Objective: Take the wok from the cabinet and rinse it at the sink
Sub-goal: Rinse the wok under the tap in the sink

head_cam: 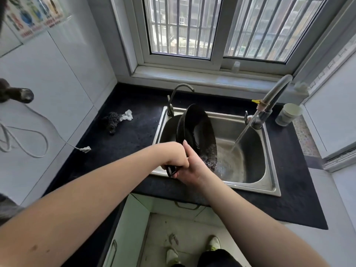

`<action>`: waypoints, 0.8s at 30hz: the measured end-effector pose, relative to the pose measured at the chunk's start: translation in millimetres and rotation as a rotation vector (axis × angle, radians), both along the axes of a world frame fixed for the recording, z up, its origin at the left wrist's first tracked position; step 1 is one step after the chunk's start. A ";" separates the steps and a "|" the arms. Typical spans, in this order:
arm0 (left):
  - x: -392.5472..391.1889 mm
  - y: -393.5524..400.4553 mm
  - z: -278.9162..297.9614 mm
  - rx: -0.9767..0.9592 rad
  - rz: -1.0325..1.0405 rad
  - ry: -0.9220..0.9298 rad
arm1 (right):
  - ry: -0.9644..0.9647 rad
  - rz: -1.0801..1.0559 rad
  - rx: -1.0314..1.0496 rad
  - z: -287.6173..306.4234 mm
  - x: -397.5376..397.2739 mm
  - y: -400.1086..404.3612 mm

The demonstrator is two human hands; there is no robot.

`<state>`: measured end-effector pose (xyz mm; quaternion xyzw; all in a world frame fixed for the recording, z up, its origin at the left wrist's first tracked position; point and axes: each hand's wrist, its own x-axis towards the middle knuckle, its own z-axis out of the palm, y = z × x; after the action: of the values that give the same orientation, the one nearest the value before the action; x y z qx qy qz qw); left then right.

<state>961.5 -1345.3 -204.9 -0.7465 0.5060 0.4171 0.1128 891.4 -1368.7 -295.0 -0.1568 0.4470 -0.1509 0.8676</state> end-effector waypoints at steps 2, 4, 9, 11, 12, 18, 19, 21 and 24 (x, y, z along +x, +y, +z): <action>-15.2 0.4 -8.9 0.081 -0.186 -0.288 | 0.048 0.023 0.014 3.4 -1.6 -6.0; -20.0 1.6 -17.0 0.064 -0.256 -0.451 | 0.122 0.037 0.027 4.8 -3.0 -12.9; -25.0 -6.7 -11.0 -0.061 -0.280 -0.505 | 0.155 0.139 0.064 12.8 -7.3 -19.8; -31.0 -3.7 -9.6 -0.043 -0.320 -0.561 | 0.178 0.181 0.044 13.6 -11.4 -20.9; -32.7 -1.9 -10.0 -0.078 -0.342 -0.566 | 0.174 0.202 0.046 13.1 -14.3 -19.2; -29.5 1.7 -8.2 -0.200 -0.432 -0.575 | 0.025 0.109 -0.037 0.8 -15.5 -5.7; -28.8 1.6 -6.6 -0.185 -0.424 -0.577 | 0.006 0.108 -0.015 -1.1 -14.8 -5.2; -26.1 0.4 -4.7 -0.179 -0.419 -0.581 | -0.016 0.097 -0.014 -6.1 -12.3 -6.1; -27.0 -0.1 -4.3 -0.216 -0.395 -0.573 | -0.026 0.029 -0.025 -16.9 -8.1 -8.9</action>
<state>934.5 -1345.4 -209.2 -0.7285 0.6294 0.1054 0.2491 883.3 -1377.6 -311.9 -0.1723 0.4316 -0.1461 0.8733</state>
